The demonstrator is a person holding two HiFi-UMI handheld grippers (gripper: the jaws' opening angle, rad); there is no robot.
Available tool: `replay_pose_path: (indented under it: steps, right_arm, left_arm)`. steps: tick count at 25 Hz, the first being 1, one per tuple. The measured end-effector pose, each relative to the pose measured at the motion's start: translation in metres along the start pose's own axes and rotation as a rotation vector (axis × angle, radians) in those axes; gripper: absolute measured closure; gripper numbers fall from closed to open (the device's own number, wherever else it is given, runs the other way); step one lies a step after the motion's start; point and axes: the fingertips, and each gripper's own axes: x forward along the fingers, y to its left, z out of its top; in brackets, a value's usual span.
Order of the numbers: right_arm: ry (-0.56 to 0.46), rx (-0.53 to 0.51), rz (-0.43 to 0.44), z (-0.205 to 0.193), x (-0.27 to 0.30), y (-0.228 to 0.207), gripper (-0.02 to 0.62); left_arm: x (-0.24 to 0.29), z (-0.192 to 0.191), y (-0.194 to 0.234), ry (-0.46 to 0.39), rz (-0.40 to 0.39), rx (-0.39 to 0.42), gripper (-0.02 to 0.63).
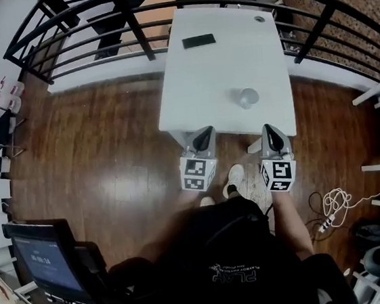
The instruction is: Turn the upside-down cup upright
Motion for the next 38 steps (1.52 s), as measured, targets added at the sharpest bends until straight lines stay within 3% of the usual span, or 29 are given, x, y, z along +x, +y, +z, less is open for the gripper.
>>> replay_pose_path:
  steps: [9, 16, 28, 33, 38]
  right_arm:
    - [-0.010, 0.034, -0.086, -0.006, -0.068, 0.018, 0.583]
    - [-0.025, 0.051, -0.145, -0.012, -0.107, 0.014, 0.583]
    - [-0.065, 0.068, -0.086, -0.015, -0.145, -0.008, 0.583]
    - [-0.068, 0.100, -0.080, -0.023, -0.151, -0.016, 0.583]
    - [-0.061, 0.096, -0.015, -0.023, -0.152, -0.007, 0.583]
  left_arm:
    - [-0.048, -0.019, -0.024, -0.006, -0.052, -0.003, 0.609]
    - [-0.075, -0.014, -0.048, -0.033, -0.037, 0.024, 0.609]
    - [-0.088, -0.005, -0.099, -0.056, 0.033, 0.036, 0.609]
    - [-0.089, -0.018, -0.115, -0.029, 0.062, 0.023, 0.609]
    - [-0.100, -0.025, -0.121, 0.005, 0.105, 0.019, 0.609]
